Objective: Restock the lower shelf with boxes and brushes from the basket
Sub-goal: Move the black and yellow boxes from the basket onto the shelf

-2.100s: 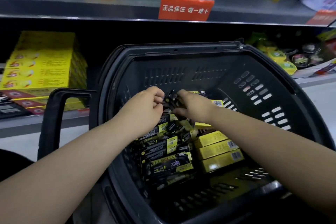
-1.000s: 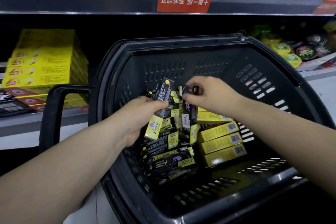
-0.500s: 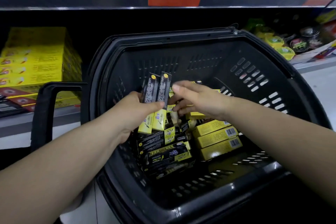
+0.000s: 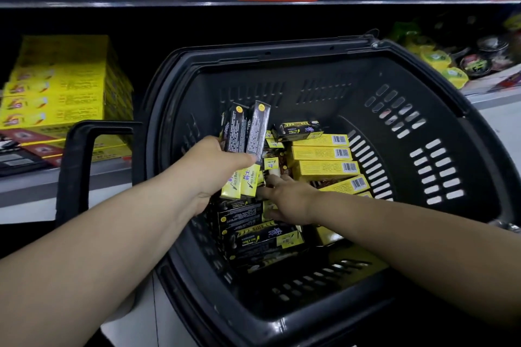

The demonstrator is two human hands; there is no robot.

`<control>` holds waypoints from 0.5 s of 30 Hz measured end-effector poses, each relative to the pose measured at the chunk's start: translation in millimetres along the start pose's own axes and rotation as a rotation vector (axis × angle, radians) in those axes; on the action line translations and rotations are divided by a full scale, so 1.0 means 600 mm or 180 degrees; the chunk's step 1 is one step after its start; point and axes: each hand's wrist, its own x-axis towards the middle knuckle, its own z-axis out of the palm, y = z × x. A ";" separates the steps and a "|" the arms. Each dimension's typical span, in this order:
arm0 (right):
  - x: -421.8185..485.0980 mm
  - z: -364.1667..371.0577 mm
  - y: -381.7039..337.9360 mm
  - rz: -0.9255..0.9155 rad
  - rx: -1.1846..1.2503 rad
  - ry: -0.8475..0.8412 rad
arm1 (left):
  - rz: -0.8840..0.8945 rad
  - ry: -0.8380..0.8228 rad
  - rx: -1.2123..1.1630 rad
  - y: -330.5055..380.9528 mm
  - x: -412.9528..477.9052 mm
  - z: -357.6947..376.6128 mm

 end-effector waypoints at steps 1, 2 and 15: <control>0.001 0.001 0.000 0.0005 0.0033 -0.0025 | -0.0023 -0.0007 -0.0045 0.001 0.000 0.000; 0.002 0.002 -0.001 -0.0016 0.0062 -0.0013 | -0.0039 -0.0030 -0.0084 0.003 -0.001 0.000; -0.108 -0.126 0.065 0.0530 0.0918 0.0710 | -0.0324 -0.0053 -0.0681 0.022 -0.020 -0.006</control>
